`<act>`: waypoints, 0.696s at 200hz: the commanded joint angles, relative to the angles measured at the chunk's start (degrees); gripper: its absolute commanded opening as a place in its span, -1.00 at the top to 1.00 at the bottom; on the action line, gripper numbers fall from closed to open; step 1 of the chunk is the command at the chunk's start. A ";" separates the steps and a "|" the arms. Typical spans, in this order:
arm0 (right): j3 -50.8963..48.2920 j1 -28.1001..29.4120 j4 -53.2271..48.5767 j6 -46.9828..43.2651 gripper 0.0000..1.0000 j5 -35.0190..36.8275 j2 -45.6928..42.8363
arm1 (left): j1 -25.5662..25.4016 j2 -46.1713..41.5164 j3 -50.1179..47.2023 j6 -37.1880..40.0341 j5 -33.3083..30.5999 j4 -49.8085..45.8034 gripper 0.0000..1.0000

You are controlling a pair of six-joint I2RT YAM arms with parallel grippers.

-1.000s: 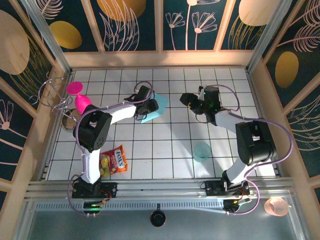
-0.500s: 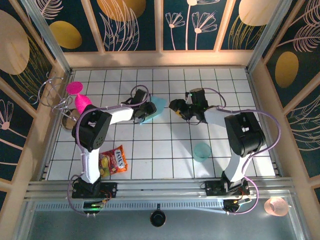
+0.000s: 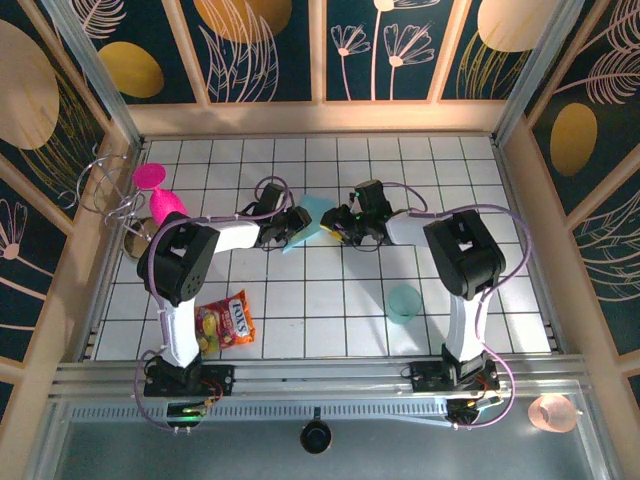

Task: Fold a paper plane with a square sheet of paper (pick it up from the middle)
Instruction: Move the paper to the center of the table.

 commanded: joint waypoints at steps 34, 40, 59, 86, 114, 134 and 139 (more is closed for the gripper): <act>4.39 0.30 0.29 2.49 0.15 -0.11 3.61 | -0.27 -0.43 -1.71 -1.05 1.68 -2.34 0.20; 4.47 0.29 0.13 2.58 0.17 -0.24 3.88 | -0.27 -0.34 -1.62 -1.00 1.65 -2.43 0.20; 4.03 0.19 1.63 3.52 0.22 -1.28 4.57 | -0.26 -0.42 -1.36 -0.83 1.71 -2.60 0.20; 3.90 0.19 2.75 4.29 0.27 -2.59 5.21 | -0.27 -0.05 -0.84 -0.61 1.91 -2.78 0.20; 2.65 0.19 6.82 6.23 0.32 -4.60 5.53 | -0.19 -0.05 -0.64 -0.52 1.92 -2.85 0.20; 2.59 0.13 8.16 7.18 0.39 -5.08 5.88 | -0.27 -0.31 -0.56 -0.39 1.84 -2.98 0.20; 2.64 0.18 8.30 7.27 0.40 -5.01 5.96 | -0.27 -0.40 -0.56 -0.37 1.78 -3.02 0.20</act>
